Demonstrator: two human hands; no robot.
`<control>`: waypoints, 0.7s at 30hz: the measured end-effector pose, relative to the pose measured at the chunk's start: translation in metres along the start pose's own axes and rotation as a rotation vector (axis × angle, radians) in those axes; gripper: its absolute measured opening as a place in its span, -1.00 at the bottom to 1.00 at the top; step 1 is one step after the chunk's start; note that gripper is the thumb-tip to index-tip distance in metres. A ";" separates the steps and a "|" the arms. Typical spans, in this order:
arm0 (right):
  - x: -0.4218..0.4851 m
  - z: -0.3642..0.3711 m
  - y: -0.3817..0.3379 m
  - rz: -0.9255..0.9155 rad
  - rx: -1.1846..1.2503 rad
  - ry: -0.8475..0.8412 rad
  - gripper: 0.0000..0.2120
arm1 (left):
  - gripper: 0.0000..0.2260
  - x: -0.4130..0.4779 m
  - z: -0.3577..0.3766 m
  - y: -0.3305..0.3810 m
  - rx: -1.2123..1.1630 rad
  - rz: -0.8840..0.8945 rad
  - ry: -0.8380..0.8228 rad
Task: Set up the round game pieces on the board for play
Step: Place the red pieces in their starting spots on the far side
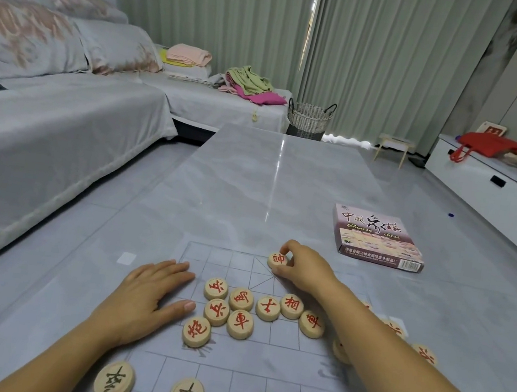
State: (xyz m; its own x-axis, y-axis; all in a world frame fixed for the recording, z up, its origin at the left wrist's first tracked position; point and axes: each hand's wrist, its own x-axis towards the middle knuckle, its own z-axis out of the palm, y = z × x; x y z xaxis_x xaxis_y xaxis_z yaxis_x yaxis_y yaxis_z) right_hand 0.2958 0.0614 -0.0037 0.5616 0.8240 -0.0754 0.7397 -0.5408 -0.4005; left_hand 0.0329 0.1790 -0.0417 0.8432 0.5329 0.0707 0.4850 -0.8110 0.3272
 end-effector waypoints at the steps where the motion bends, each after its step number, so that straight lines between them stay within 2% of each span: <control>1: 0.001 0.001 -0.003 0.024 -0.006 0.018 -0.64 | -0.07 0.000 -0.001 0.000 -0.004 -0.002 0.001; 12: 0.006 0.003 -0.005 0.098 0.083 0.024 -0.67 | -0.08 0.000 0.000 -0.001 0.004 -0.010 0.002; 16: 0.004 0.002 -0.004 0.089 0.137 0.008 -0.56 | -0.08 0.001 -0.001 -0.001 0.011 -0.010 0.002; 18: -0.001 -0.006 -0.002 0.071 0.229 -0.012 -0.50 | -0.07 0.001 -0.001 -0.001 0.005 -0.012 0.002; 21: -0.018 -0.020 -0.002 -0.040 0.247 0.000 -0.62 | -0.08 0.001 -0.001 -0.002 0.007 -0.011 0.007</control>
State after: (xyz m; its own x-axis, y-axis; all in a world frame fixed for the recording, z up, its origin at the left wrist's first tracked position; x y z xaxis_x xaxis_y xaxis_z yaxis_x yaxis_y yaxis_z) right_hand 0.2921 0.0444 0.0163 0.5335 0.8440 -0.0554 0.6484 -0.4502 -0.6139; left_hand 0.0326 0.1814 -0.0411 0.8362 0.5435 0.0738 0.4960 -0.8067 0.3215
